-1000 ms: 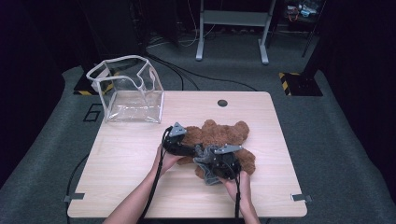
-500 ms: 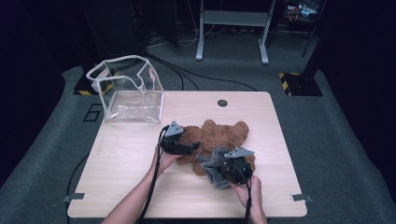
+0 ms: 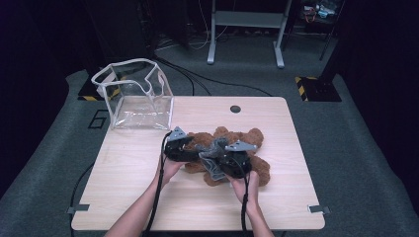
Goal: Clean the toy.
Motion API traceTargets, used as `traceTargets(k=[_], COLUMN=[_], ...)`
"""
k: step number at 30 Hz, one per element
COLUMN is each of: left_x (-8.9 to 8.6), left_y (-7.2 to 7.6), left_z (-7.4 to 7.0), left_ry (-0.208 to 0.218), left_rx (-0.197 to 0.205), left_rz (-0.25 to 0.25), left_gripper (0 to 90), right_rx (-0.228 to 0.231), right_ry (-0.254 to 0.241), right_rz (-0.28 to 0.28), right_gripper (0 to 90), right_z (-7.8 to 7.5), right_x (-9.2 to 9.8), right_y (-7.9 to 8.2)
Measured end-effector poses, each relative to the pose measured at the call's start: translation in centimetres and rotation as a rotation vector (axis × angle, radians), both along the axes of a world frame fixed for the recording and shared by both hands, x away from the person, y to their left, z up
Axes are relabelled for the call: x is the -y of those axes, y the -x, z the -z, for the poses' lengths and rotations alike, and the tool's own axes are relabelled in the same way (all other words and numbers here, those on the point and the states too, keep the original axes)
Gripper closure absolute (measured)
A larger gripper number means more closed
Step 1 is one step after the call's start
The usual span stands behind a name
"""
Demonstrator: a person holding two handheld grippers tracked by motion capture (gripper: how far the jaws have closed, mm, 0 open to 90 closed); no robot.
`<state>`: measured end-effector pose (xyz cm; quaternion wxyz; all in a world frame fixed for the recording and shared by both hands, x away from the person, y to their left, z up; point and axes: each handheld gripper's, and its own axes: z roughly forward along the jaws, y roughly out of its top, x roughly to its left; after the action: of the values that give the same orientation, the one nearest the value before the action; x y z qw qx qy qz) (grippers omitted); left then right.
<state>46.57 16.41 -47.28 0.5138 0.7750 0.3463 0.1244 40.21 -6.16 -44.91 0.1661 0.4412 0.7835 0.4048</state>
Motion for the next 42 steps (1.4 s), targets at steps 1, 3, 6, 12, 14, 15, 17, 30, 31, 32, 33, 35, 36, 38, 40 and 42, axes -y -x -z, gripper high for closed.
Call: traceTargets(k=[1,3,6,12,14,15,17,30,31,32,33,35,36,38,40,42], left_x=[0.0,0.1,0.2,0.2,0.3,0.3,0.3,0.2,0.2,0.2,0.2,0.3,0.3,0.3,0.3,0.2], left_y=[0.0,0.0,0.1,0.1,0.1,0.1,0.1,-0.4,-0.4,-0.4,-0.4,-0.4,-0.4,-0.4,-0.4,-0.5], left_z=[0.0,0.0,0.1,0.1,0.1,0.1,0.1,0.0,0.0,0.0,0.1,0.1,0.1,0.1,0.1,0.1], left_ry=[-0.014,-0.021,-0.022,-0.020,-0.019,-0.017,-0.012,-0.028,-0.032,-0.034,-0.032,-0.028,-0.027,-0.024,-0.020,-0.020], left_rx=[0.003,0.005,0.009,0.010,0.010,0.009,0.006,-0.022,-0.022,-0.025,-0.025,-0.027,-0.026,-0.024,-0.026,-0.021], left_rz=[0.001,0.005,-0.002,-0.009,-0.013,-0.014,-0.018,-0.010,-0.008,-0.004,-0.007,-0.010,-0.010,-0.011,-0.015,-0.017], left_gripper=[25.9,26.0,26.0,26.1,26.2,26.2,26.3,26.9,26.9,26.9,26.9,26.9,26.9,26.8,26.9,26.9], right_rx=[-0.005,-0.016,-0.048,-0.094,-0.090,-0.093,-0.081,0.000,-0.008,-0.009,-0.013,-0.035,-0.044,-0.083,-0.091,-0.116], right_ry=[0.016,0.058,0.129,0.278,0.283,0.275,0.233,0.098,0.106,0.112,0.107,0.123,0.133,0.180,0.208,0.226], right_rz=[-0.005,-0.019,-0.016,0.011,0.025,0.040,0.049,-0.031,-0.041,-0.042,-0.037,-0.049,-0.069,-0.101,-0.115,-0.123], right_gripper=[71.3,71.9,72.7,72.9,72.7,72.5,72.3,71.7,71.7,71.8,71.9,72.5,72.7,73.0,73.1,73.1], right_z=[0.4,1.1,1.6,2.5,2.5,2.3,1.6,1.1,1.8,2.1,2.4,2.6,2.7,2.9,3.0,2.9], right_x=[-0.3,-0.7,-0.9,0.6,1.4,1.8,2.3,-1.5,-1.7,-1.8,-1.9,-1.9,-1.9,-2.0,-1.9,-1.7], right_y=[-0.1,0.1,0.9,2.2,2.2,2.4,2.6,1.0,0.8,0.9,1.0,1.3,1.3,1.6,2.0,2.5])
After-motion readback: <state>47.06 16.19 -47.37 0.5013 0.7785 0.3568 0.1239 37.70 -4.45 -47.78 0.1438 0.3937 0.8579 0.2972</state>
